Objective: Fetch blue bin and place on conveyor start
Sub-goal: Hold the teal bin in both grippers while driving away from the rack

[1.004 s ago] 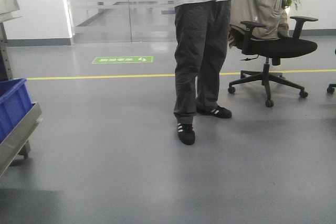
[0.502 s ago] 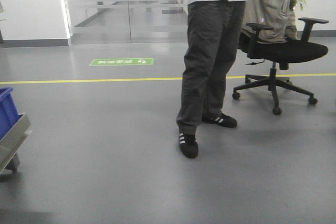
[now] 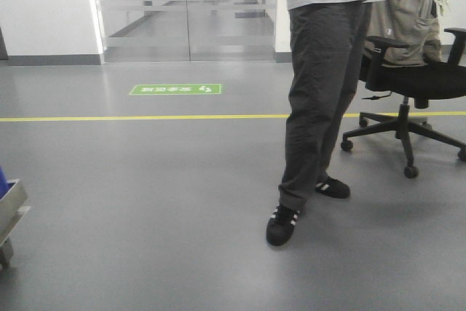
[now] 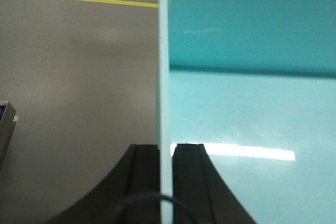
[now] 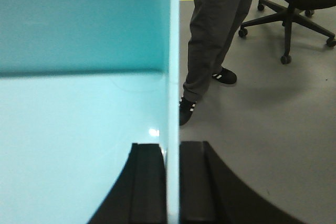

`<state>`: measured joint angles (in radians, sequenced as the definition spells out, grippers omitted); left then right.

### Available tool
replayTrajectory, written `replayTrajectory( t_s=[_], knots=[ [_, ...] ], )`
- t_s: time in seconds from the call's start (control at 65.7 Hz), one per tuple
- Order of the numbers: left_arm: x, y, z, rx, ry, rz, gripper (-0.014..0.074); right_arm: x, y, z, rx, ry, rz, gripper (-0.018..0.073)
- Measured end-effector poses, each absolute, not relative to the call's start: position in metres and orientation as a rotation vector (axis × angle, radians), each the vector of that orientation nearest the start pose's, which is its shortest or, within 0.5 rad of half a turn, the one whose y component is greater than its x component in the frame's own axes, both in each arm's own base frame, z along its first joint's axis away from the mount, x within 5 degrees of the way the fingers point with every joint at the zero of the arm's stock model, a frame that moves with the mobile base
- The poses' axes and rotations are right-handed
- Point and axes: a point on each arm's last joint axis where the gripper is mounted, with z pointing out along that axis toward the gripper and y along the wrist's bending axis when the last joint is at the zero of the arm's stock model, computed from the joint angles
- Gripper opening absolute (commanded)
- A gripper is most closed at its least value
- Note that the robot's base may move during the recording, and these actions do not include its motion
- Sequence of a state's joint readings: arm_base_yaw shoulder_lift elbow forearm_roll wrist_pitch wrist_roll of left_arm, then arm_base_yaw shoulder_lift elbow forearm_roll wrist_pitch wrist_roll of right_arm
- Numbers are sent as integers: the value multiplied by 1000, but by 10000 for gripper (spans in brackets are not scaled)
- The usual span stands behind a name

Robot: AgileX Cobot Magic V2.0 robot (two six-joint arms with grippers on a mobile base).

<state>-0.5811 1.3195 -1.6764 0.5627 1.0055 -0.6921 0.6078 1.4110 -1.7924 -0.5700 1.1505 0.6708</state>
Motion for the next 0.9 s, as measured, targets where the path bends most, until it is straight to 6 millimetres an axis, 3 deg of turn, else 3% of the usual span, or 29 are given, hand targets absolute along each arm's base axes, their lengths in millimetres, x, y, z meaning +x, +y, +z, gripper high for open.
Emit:
replayTrajectory(
  t_s=[0.639, 0.898],
  knots=[
    [237, -104, 497, -70, 1988, -94, -111, 253, 122, 504, 41, 1984, 84, -163],
    [237, -106, 496, -69, 1996, -123, -111, 249, 116, 495, 86, 2091, 24, -163]
  ],
)
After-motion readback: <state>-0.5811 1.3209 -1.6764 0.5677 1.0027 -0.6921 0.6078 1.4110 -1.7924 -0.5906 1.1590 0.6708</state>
